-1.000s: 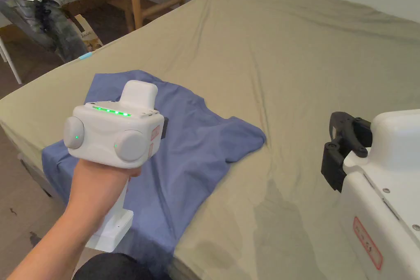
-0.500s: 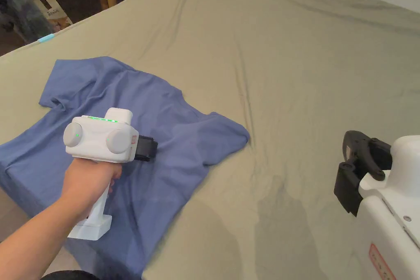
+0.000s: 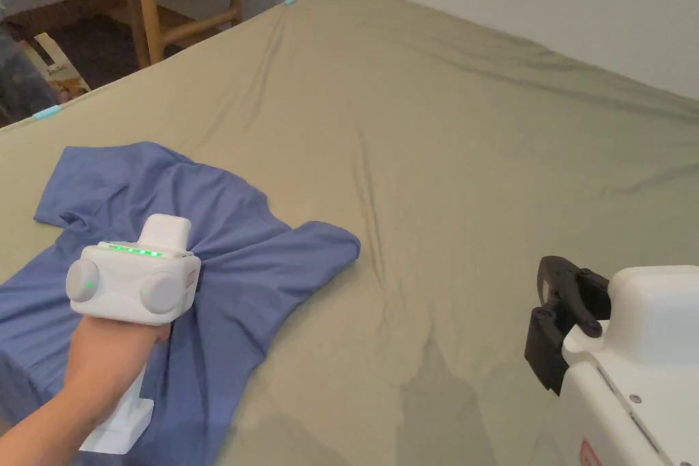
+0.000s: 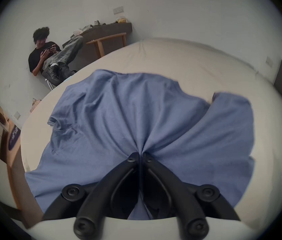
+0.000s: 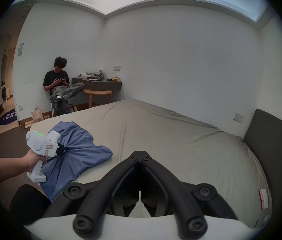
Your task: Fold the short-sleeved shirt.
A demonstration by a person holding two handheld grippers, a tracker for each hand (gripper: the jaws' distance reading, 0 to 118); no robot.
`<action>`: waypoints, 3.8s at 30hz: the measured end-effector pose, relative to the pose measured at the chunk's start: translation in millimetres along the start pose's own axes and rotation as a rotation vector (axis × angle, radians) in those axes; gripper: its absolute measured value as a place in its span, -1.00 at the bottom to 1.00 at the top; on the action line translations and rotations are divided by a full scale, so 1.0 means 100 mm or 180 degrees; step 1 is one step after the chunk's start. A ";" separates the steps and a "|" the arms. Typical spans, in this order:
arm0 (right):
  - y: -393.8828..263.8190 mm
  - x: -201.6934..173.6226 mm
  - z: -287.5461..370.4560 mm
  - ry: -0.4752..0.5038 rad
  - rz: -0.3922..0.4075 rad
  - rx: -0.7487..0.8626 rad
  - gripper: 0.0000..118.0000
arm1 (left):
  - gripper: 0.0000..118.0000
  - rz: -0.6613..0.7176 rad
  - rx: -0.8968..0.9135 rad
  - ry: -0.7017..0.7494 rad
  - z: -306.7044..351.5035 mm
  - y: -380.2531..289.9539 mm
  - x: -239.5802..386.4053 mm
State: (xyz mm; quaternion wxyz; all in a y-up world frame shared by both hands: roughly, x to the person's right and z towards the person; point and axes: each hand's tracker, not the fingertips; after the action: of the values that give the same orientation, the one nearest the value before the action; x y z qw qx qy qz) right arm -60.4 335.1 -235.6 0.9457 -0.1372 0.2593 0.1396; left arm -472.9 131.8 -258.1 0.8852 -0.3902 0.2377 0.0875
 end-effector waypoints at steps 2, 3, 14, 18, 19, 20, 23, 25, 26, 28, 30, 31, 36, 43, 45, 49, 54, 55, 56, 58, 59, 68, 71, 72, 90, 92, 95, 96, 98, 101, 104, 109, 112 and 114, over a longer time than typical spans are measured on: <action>0.04 0.06 0.11 -0.0043 -0.0038 0.0046 -0.98 | -1.00 0.0318 0.0284 -0.0141 0.26 0.03 -0.13; 0.05 0.09 0.16 -0.0060 -0.0056 0.0062 -0.98 | -1.00 0.0398 0.0411 -0.0157 0.40 0.05 -0.16; 0.24 0.31 0.86 -0.0200 -0.0220 0.0444 -0.98 | -1.00 0.0479 0.1952 -0.0379 2.51 0.58 -0.24; 0.30 0.39 1.12 -0.0290 -0.0273 0.0631 -0.98 | -1.00 0.0019 0.2542 -0.0304 3.30 0.97 0.02; 0.31 0.42 1.19 -0.0313 -0.0299 0.0676 -0.98 | -1.00 -0.0127 0.2690 -0.0269 3.48 1.07 0.10; 0.32 0.45 1.25 -0.0337 -0.0327 0.0717 -0.98 | -1.00 -0.0263 0.2829 -0.0321 3.67 1.16 0.18; 0.32 0.54 1.42 -0.0424 -0.0379 0.0803 -0.98 | -1.00 -0.0571 0.3177 -0.0352 4.09 1.40 0.41; 0.30 0.61 1.52 -0.0493 -0.0397 0.0840 -0.98 | -1.00 -0.0707 0.3329 -0.0408 4.30 1.52 0.53; 0.29 0.65 1.57 -0.0536 -0.0402 0.0862 -0.98 | -1.00 -0.0771 0.3403 -0.0463 4.41 1.59 0.60; 0.27 0.72 1.67 -0.0632 -0.0413 0.0896 -0.98 | -1.00 -0.0873 0.3522 -0.0500 4.56 1.69 0.73; 0.24 0.80 1.76 -0.0740 -0.0450 0.0921 -0.98 | -1.00 -0.0975 0.3580 -0.0548 4.64 1.76 0.86; 0.23 0.85 1.81 -0.0790 -0.0475 0.0930 -0.98 | -1.00 -0.1028 0.3599 -0.0604 4.67 1.80 0.93; 0.16 1.06 1.99 -0.1029 -0.0545 0.0938 -0.98 | -1.00 -0.1253 0.3644 -0.0806 4.66 1.91 1.31; 0.02 1.28 2.09 -0.1288 -0.0568 0.0836 -0.98 | -1.00 -0.1521 0.3399 -0.1274 4.29 1.97 2.05; -0.03 1.33 2.09 -0.1356 -0.0559 0.0791 -0.98 | -1.00 -0.1593 0.3282 -0.1421 4.11 1.91 2.34; -0.16 1.47 1.99 -0.1439 -0.0604 0.0682 -0.98 | -1.00 -0.1914 0.2915 -0.1709 3.58 1.62 3.08; -0.40 1.67 1.75 -0.1465 -0.0690 0.0437 -0.98 | -1.00 -0.2399 0.2170 -0.1832 2.62 0.97 4.02; -0.46 1.71 1.69 -0.1475 -0.0700 0.0375 -0.98 | -1.00 -0.2448 0.1918 -0.1800 2.36 0.81 4.19; -0.51 1.74 1.65 -0.1483 -0.0704 0.0333 -0.98 | -1.00 -0.2487 0.1700 -0.1781 2.14 0.67 4.31; -0.62 1.81 1.55 -0.1494 -0.0714 0.0216 -0.98 | -1.00 -0.2586 0.1125 -0.1744 1.62 0.30 4.54; -0.66 1.85 1.51 -0.1501 -0.0721 0.0177 -0.98 | -1.00 -0.2612 0.0890 -0.1724 1.44 0.13 4.60; -0.95 2.06 1.26 -0.1515 -0.0835 -0.0109 -0.98 | -1.00 -0.2692 0.0259 -0.1655 0.86 -0.91 4.59; -0.94 2.03 1.26 -0.1473 -0.0858 -0.0140 -0.98 | -0.65 -0.2387 0.0026 -0.1794 1.00 -0.72 4.46; -0.92 2.01 1.27 -0.1460 -0.0854 -0.0140 -0.98 | -0.24 -0.2225 0.0035 -0.1862 1.10 -0.64 4.36; -0.03 1.19 1.53 -0.1126 -0.0223 0.0443 -0.98 | -0.28 -0.0811 0.2776 -0.1109 3.80 0.00 2.38; 0.02 1.08 1.54 -0.1106 -0.0177 0.0484 -0.98 | -0.69 -0.0820 0.2797 -0.1068 3.88 -0.03 2.33; 0.06 0.94 1.56 -0.1114 -0.0105 0.0583 -0.98 | -1.00 -0.0731 0.2779 -0.1062 3.91 -0.07 2.27; 0.07 0.90 1.57 -0.1113 -0.0098 0.0605 -0.98 | -1.00 -0.0726 0.2724 -0.1016 3.92 -0.10 2.25; 0.07 0.85 1.59 -0.1111 -0.0092 0.0646 -0.98 | -1.00 -0.0599 0.2680 -0.1017 3.90 -0.18 2.19; 0.08 0.81 1.60 -0.1092 -0.0088 0.0682 -0.98 | -1.00 -0.0655 0.2665 -0.0969 3.85 -0.21 2.19; 0.08 0.82 1.57 -0.1083 -0.0073 0.0673 -0.98 | -1.00 -0.0709 0.2664 -0.0902 3.81 -0.15 2.19; 0.00 0.87 1.46 -0.1046 -0.0109 0.0591 -0.98 | -1.00 -0.0701 0.2588 -0.0909 3.74 -0.06 2.20; -0.08 0.92 1.36 -0.1027 -0.0143 0.0503 -0.98 | -1.00 -0.0721 0.2467 -0.0927 3.58 -0.02 2.23; -0.16 0.97 1.27 -0.1007 -0.0192 0.0420 -0.98 | -1.00 -0.0719 0.2221 -0.0973 3.37 0.00 2.26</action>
State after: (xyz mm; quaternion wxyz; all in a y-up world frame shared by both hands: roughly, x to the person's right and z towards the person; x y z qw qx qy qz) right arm 82.8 380.9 -178.7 0.9855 -0.0588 0.1116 0.1138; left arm -157.0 371.2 -172.5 0.9939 -0.0720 0.0742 -0.0393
